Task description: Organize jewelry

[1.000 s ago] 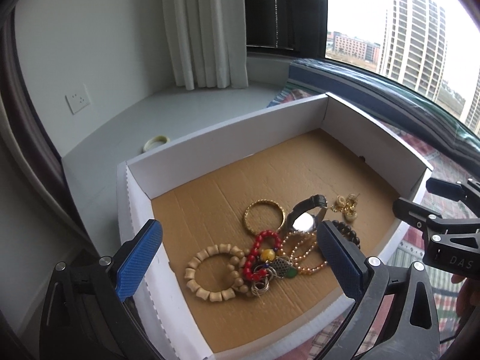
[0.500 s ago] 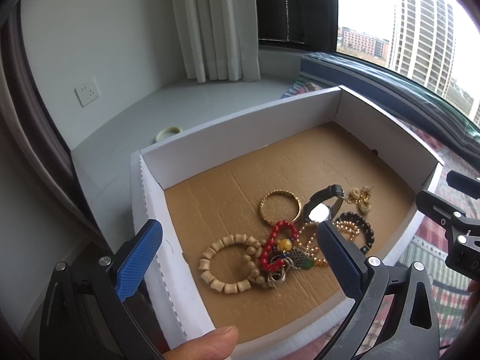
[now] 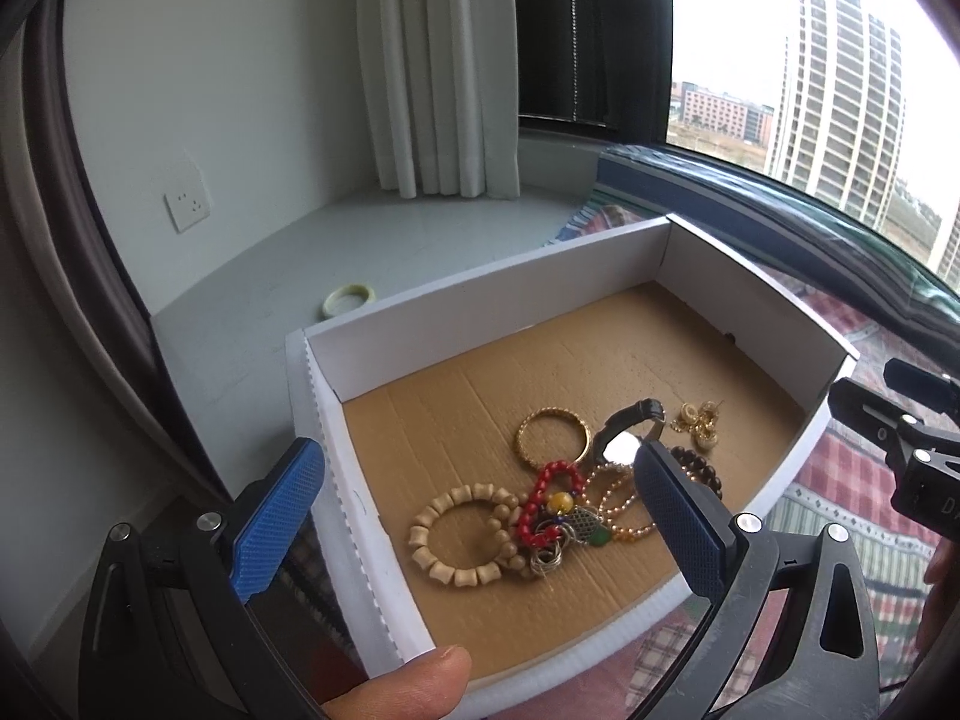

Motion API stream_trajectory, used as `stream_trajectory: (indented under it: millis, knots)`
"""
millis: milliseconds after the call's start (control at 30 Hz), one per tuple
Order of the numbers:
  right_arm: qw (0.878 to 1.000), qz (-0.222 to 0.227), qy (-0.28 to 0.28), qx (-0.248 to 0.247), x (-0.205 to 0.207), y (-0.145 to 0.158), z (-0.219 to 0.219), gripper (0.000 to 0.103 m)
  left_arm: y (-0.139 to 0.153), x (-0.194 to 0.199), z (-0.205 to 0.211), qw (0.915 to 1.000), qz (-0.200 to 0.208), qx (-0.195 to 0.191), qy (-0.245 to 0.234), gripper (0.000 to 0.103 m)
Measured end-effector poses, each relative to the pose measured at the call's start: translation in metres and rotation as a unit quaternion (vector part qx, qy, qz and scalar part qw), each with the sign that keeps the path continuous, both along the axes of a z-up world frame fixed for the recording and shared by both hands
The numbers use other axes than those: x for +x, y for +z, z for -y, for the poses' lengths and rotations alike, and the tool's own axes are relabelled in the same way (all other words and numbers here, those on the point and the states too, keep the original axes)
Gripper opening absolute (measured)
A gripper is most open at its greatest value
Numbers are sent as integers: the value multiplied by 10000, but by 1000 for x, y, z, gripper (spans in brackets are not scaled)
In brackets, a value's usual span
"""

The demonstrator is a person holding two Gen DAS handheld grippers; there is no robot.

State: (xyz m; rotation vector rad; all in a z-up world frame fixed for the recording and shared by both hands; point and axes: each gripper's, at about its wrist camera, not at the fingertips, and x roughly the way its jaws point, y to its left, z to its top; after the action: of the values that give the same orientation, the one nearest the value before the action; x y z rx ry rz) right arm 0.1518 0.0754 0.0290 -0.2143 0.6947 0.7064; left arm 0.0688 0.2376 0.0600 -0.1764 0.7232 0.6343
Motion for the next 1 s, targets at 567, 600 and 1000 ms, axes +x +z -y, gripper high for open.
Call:
stream_trajectory:
  millis: [567, 600, 1000]
  knots:
    - [9806, 1360, -345, 1369, -53, 70, 53, 88, 68, -43, 8, 9950, 923, 237, -302, 103]
    - [9789, 1377, -320, 1476, -57, 75, 54, 89, 70, -44, 9, 9948, 933, 261, -319, 103]
    - [9972, -53, 91, 734, -47, 54, 15, 94, 44, -36, 10, 9982, 430, -80, -422, 103]
